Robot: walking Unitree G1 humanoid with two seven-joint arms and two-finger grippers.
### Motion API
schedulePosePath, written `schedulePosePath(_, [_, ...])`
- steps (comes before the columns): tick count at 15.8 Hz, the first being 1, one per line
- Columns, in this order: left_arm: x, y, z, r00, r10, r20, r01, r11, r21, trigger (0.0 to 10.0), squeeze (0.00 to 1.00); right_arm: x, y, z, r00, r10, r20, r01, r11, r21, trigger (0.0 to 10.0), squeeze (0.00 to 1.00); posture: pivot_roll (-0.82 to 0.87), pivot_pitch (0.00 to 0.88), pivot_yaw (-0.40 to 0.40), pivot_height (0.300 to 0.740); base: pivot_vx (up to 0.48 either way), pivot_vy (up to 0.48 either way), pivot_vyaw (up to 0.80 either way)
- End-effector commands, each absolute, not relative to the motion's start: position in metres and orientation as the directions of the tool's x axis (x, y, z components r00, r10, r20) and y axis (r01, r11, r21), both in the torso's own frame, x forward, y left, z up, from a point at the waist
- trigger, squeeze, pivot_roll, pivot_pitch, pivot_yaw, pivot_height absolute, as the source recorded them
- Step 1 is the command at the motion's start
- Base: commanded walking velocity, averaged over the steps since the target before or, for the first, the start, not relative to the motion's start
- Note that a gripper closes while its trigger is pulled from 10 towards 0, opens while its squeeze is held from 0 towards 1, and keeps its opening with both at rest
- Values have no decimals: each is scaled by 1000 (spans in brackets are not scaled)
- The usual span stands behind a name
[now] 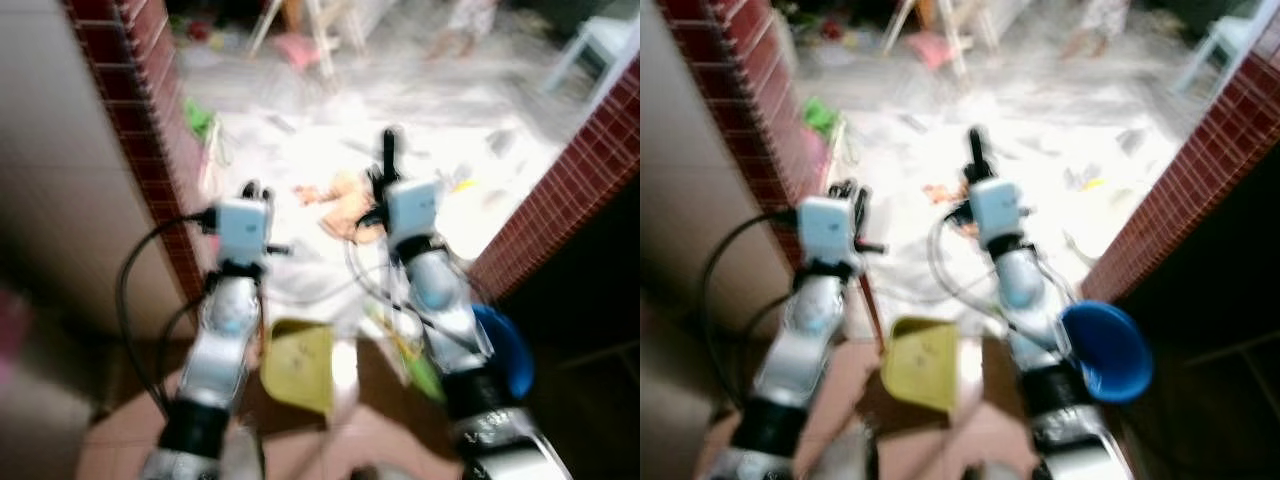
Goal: Sweep floor
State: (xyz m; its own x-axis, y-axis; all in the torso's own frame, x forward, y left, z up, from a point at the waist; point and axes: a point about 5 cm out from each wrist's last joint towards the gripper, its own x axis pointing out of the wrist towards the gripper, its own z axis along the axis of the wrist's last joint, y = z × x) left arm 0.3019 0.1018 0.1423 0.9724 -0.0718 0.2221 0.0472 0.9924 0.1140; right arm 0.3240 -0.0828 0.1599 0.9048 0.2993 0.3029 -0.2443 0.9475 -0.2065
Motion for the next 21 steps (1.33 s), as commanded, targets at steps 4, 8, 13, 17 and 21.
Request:
schedulePosePath(4, [302,99,151,961,-66,269,28,989,143,10000,0,325,-88,172,889,288,355,-233,954,-190,10000,0,-16,54,-13,731,188,-69,0])
schedulePosePath(8, [302,100,147,965,-65,256,27,988,149,10000,0,325,-88,172,892,285,352,-231,955,-186,10000,0,-16,56,-11,731,0,0,0])
schedulePosePath(13, [303,99,146,964,-64,256,22,986,162,10000,0,327,-79,182,867,304,395,-230,947,-224,10000,0,-17,55,-10,731,0,0,0])
schedulePosePath(17, [303,98,146,962,-69,264,29,988,153,10000,0,327,-68,190,844,327,424,-243,940,-241,10000,0,-11,56,-11,731,0,0,0])
schedulePosePath(21, [301,99,143,964,-55,258,10,985,171,10000,0,327,-56,196,811,368,455,-245,920,-306,10000,0,-9,74,-11,731,0,0,0])
